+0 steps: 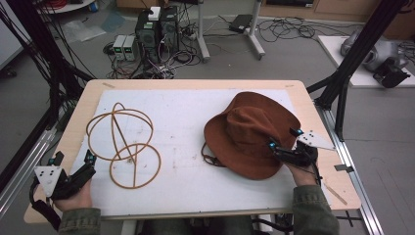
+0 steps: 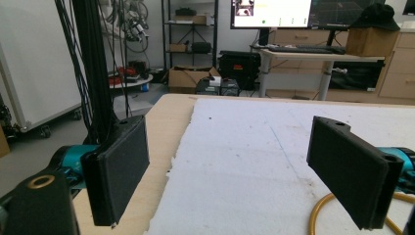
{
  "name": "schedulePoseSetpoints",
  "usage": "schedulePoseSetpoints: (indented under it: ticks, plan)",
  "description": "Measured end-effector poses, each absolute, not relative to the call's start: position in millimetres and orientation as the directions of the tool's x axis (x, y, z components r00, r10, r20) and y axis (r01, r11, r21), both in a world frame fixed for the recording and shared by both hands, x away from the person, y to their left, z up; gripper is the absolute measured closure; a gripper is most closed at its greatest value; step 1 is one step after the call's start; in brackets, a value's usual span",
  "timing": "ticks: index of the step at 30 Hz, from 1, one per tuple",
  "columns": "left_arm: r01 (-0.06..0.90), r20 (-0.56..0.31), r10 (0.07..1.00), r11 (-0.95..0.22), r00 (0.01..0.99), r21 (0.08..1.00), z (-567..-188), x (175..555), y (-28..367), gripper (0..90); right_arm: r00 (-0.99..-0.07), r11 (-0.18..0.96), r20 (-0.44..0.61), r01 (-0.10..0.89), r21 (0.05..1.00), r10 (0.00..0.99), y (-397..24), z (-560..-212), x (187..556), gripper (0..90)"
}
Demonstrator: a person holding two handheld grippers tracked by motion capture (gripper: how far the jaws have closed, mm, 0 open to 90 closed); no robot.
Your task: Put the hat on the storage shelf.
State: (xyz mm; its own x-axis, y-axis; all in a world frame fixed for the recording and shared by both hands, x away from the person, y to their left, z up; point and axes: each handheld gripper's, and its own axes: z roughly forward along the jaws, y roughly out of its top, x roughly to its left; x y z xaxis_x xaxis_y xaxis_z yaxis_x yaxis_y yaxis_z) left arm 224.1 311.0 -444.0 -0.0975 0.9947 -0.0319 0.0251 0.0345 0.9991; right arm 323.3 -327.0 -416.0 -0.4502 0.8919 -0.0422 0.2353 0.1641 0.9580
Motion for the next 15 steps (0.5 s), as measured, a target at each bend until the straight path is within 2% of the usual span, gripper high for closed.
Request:
schedulePoseSetpoints:
  ticks: [6,14,15]
  plan:
    - [0.027,-0.038,0.995,0.041,-0.095,0.999,-444,225,312,15.9,-0.558,0.265,-0.084,0.253,0.930,0.826,-322,-418,344,11.7]
    - [0.033,-0.041,0.995,0.044,-0.094,0.998,-445,224,312,15.7,-0.588,0.308,-0.083,0.293,0.905,0.804,-318,-422,361,12.7]
    - [0.033,-0.041,0.995,0.045,-0.094,0.998,-445,224,312,15.7,-0.590,0.319,-0.084,0.307,0.896,0.803,-317,-423,363,19.1]
